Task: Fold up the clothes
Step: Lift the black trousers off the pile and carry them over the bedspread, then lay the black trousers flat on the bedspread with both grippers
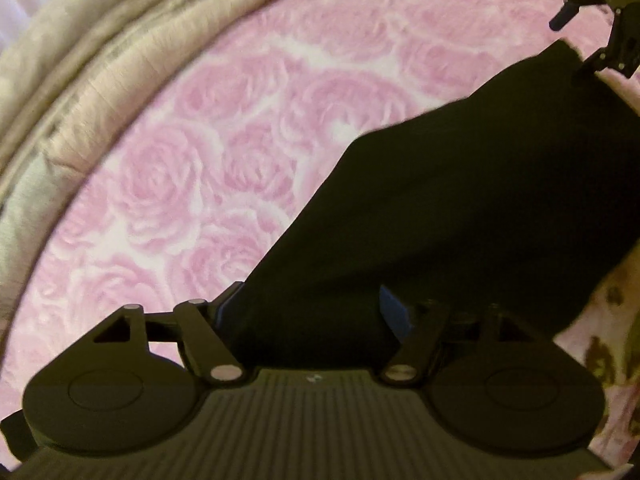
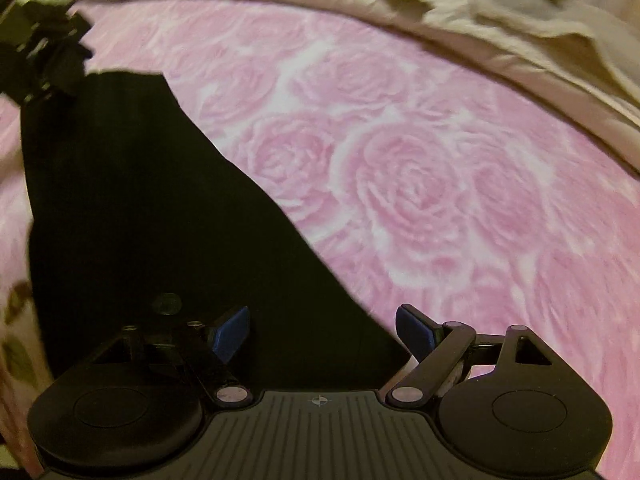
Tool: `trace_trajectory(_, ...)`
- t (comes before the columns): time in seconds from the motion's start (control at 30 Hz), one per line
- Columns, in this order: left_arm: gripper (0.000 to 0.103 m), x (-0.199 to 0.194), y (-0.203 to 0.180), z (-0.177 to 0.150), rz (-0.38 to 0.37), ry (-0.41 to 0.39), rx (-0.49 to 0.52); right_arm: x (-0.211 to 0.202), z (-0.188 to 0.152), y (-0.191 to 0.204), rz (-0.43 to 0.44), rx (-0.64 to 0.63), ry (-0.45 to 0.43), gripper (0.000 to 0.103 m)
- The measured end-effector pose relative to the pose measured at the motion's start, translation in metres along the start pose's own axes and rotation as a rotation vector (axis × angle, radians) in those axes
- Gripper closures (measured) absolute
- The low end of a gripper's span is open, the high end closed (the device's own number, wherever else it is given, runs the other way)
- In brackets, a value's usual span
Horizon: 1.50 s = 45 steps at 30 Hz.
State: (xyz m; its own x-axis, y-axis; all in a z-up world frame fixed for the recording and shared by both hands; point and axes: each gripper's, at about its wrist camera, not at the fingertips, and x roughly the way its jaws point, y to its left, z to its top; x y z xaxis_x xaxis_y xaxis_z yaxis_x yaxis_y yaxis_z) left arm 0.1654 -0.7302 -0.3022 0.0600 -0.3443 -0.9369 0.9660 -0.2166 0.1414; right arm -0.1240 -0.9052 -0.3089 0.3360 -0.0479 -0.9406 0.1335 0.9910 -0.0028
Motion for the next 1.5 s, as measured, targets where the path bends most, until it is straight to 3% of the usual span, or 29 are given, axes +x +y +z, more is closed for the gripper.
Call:
trace_trajectory(0.13,0.024,0.031,0.018,0.005,-0.070,0.049,0.036,0.020,-0.008,-0.004,0.129,-0.056,0.050,0.019)
trace_trajectory(0.2,0.022,0.042,0.025,0.005,-0.110,0.069,0.042,0.017,-0.012,-0.008,0.143,-0.048,0.051,0.031)
trace_trajectory(0.27,0.033,0.049,0.028,0.006,-0.165,0.096,0.003,0.012,-0.014,-0.012,0.145,-0.034,0.047,0.051)
trace_trajectory(0.33,0.066,0.046,0.023,0.005,-0.182,0.106,0.004,0.003,-0.018,-0.014,0.144,-0.025,0.038,0.066)
trace_trajectory(0.4,0.085,0.033,0.011,0.003,-0.164,0.098,0.044,-0.014,-0.022,-0.005,0.118,-0.037,0.017,0.070)
trace_trajectory(0.5,0.089,0.013,-0.003,-0.003,-0.124,0.083,0.082,-0.032,-0.028,0.017,0.047,-0.049,-0.013,0.071)
trace_trajectory(0.6,0.082,-0.016,-0.016,-0.012,-0.024,0.031,0.115,-0.046,-0.038,0.041,-0.050,-0.030,-0.066,0.062)
trace_trajectory(0.67,0.071,-0.037,-0.027,-0.020,0.017,-0.007,0.165,-0.057,-0.050,0.056,-0.079,0.003,-0.103,0.044)
trace_trajectory(0.7,0.065,-0.051,-0.035,-0.027,0.021,-0.042,0.193,-0.064,-0.057,0.065,-0.078,0.022,-0.127,0.042)
trace_trajectory(0.77,0.052,-0.070,-0.055,-0.041,-0.010,-0.088,0.261,-0.074,-0.071,0.087,-0.071,-0.004,-0.141,0.028)
trace_trajectory(0.83,0.030,-0.081,-0.084,-0.060,-0.057,-0.114,0.362,-0.080,-0.085,0.113,-0.055,-0.059,-0.134,0.023)
trace_trajectory(0.97,0.030,-0.057,-0.131,-0.098,-0.041,-0.079,0.572,-0.054,-0.108,0.171,-0.047,-0.245,-0.061,0.023)
trace_trajectory(1.0,0.035,-0.045,-0.136,-0.104,-0.010,-0.063,0.593,-0.044,-0.111,0.179,-0.067,-0.279,-0.049,0.023)
trace_trajectory(1.03,0.046,-0.037,-0.135,-0.105,-0.002,-0.045,0.569,-0.035,-0.113,0.184,-0.091,-0.297,-0.039,0.033)
trace_trajectory(1.07,0.054,-0.029,-0.133,-0.106,0.007,-0.026,0.545,-0.028,-0.113,0.185,-0.116,-0.301,-0.030,0.059)
trace_trajectory(1.1,0.083,-0.027,-0.126,-0.103,-0.003,-0.006,0.500,-0.024,-0.113,0.183,-0.124,-0.297,-0.025,0.063)
trace_trajectory(1.13,0.100,-0.026,-0.120,-0.100,-0.013,0.013,0.456,-0.027,-0.109,0.179,-0.118,-0.278,-0.025,0.075)
trace_trajectory(1.17,0.100,-0.031,-0.112,-0.096,-0.032,0.016,0.426,-0.034,-0.104,0.174,-0.116,-0.254,-0.027,0.084)
trace_trajectory(1.33,0.101,-0.094,-0.074,-0.054,-0.067,-0.057,0.348,-0.077,-0.053,0.123,-0.085,-0.107,-0.083,0.090)
trace_trajectory(1.43,0.101,-0.126,-0.040,-0.016,-0.034,-0.118,0.269,-0.077,-0.011,0.085,-0.098,-0.082,-0.130,0.090)
trace_trajectory(1.5,0.101,-0.134,-0.016,0.018,0.030,-0.161,0.232,-0.077,0.018,0.059,-0.106,-0.065,-0.161,0.090)
